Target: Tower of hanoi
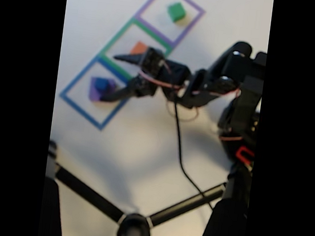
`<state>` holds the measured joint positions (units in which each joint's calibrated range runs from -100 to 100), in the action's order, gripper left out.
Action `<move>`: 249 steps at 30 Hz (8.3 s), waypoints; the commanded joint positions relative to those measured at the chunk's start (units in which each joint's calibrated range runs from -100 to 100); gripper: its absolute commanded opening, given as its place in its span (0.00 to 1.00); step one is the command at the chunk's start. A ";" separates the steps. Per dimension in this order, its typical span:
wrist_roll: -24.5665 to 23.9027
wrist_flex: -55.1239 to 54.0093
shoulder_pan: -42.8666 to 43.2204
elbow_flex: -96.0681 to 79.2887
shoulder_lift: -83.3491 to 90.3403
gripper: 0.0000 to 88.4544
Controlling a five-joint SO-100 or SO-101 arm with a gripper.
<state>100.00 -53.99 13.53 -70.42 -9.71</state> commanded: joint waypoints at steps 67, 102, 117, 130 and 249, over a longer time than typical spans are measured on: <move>0.00 -2.95 7.71 4.22 -5.59 0.13; 0.00 40.83 5.27 13.22 24.85 0.01; 0.00 130.84 -10.29 81.55 33.75 0.01; 0.00 153.74 -24.85 109.09 37.11 0.01; 0.00 0.20 -44.37 2.13 -1.03 0.08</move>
<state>99.62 -52.07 -31.80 -68.44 -11.73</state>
